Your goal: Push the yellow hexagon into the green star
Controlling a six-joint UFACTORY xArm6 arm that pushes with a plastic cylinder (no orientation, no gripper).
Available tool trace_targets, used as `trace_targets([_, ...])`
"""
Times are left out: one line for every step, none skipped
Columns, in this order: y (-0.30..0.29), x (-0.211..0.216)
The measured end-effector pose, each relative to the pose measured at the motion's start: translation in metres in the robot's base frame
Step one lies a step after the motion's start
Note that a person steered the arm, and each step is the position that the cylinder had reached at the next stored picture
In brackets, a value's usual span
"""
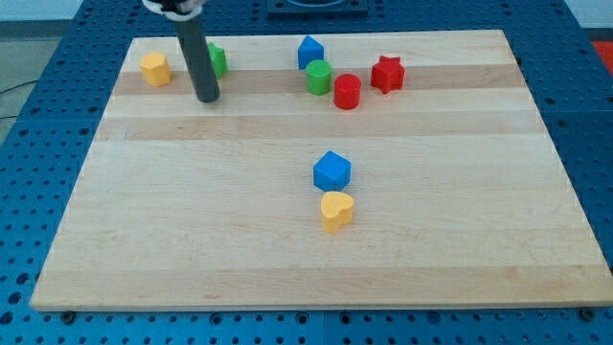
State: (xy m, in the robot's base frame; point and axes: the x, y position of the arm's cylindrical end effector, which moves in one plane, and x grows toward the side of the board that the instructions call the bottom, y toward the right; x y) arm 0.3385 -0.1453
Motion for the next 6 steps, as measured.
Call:
trace_targets([0.083, 0.015])
trace_targets([0.147, 0.019])
trace_targets([0.191, 0.04])
trace_targets([0.175, 0.05])
trace_targets([0.046, 0.068])
trace_targets([-0.052, 0.067])
